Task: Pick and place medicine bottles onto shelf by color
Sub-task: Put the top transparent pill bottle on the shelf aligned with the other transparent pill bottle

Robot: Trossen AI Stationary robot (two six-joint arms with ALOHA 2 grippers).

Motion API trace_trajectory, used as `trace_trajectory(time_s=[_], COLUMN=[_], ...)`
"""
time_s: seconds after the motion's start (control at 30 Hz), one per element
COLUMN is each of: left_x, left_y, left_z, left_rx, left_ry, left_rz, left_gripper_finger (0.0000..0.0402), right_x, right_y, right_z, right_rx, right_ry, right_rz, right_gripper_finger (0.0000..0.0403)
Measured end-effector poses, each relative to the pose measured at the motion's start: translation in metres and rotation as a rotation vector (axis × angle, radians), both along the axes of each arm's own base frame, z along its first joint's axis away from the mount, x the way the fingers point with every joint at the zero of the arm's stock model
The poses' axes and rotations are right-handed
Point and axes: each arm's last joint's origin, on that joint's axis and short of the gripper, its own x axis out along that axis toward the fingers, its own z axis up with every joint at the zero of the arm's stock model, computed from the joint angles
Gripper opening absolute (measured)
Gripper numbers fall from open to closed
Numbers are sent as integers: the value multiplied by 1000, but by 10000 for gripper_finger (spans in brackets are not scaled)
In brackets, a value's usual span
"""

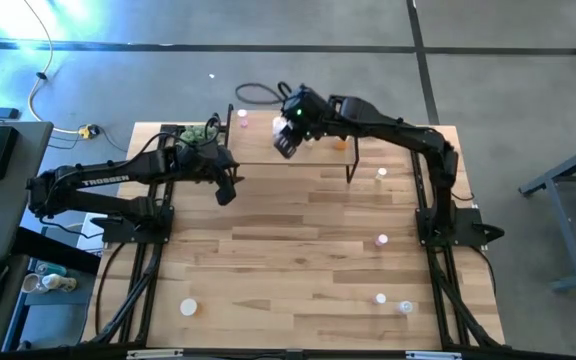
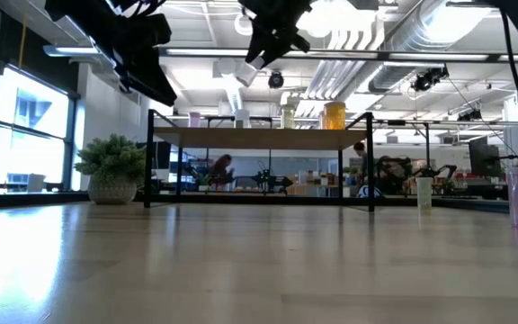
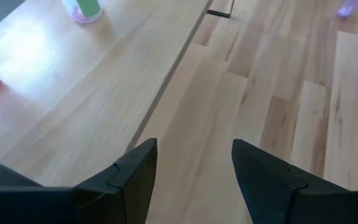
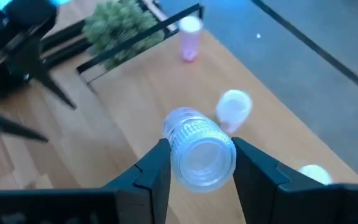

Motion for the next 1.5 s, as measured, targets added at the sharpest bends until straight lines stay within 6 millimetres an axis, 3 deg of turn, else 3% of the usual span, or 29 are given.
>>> trace_trajectory(time_s=[0.13,0.57,0.87,1.03,1.2,1.5], left_x=[0,-2,-2,-2,-3,-1], left_y=[0,-1,-1,-1,-2,-1], left_z=[0,-2,-2,-2,-4,-2], left_rx=[-9,-13,-30,-34,-62,-42], left_ry=[-5,21,21,19,23,1], left_rz=[9,6,21,25,47,37], left_gripper_finger=[200,200,200,200,200,200], right_x=[-5,5,-3,-11,-10,12], right_y=[-9,-10,-9,-9,-10,-15], right_z=[4,15,39,43,25,-22], right_rx=[39,-50,-27,24,81,125], right_ry=[-23,-128,-205,-182,-105,50], right_rz=[-24,34,0,-44,-33,-10], right_gripper_finger=[129,129,129,129,129,129])
